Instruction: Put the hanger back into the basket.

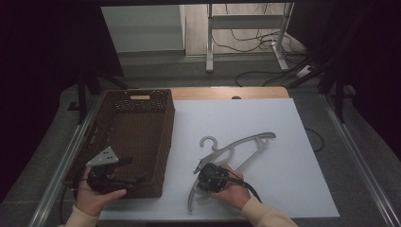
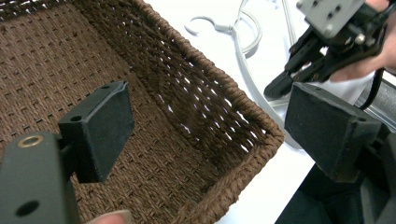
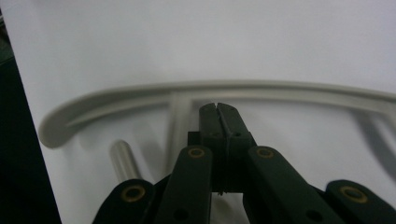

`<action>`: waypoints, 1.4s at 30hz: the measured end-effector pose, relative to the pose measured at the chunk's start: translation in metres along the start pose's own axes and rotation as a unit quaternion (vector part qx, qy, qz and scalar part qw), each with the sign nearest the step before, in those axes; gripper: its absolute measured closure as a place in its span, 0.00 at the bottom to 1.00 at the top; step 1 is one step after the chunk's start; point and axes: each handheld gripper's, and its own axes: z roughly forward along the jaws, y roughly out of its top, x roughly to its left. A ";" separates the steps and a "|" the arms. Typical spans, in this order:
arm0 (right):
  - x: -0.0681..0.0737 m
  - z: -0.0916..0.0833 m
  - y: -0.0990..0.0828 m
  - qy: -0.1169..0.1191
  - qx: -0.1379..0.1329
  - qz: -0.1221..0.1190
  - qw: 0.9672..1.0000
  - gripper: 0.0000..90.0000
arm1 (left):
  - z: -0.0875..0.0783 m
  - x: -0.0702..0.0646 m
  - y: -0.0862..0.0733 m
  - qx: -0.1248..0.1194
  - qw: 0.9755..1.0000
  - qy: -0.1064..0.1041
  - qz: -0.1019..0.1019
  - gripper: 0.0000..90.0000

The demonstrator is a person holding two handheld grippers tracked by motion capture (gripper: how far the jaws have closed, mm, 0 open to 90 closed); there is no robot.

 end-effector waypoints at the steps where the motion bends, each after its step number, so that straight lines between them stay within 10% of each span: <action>1: -0.004 -0.005 -0.002 -0.004 -0.005 0.009 1.000 1.00 | -0.001 0.000 0.000 -0.001 1.000 0.001 -0.001 0.17; 9: -0.078 -0.052 -0.041 -0.100 -0.035 0.112 0.988 1.00 | -0.001 -0.001 0.001 -0.002 1.000 0.001 0.001 0.17; 15: -0.106 -0.062 -0.065 -0.121 -0.013 0.169 0.978 1.00 | 0.002 -0.002 0.002 0.002 1.000 -0.001 0.003 0.17; 29: -0.087 -0.081 -0.091 -0.125 0.004 0.197 0.972 1.00 | 0.000 -0.007 0.005 -0.002 1.000 -0.001 0.010 0.18; 36: -0.079 -0.109 -0.096 -0.107 -0.094 0.172 0.975 1.00 | 0.006 -0.011 0.008 0.001 1.000 -0.005 0.011 0.18; 42: -0.077 -0.131 -0.123 -0.085 -0.159 0.185 0.966 1.00 | 0.006 -0.014 0.008 0.001 1.000 -0.005 0.009 0.18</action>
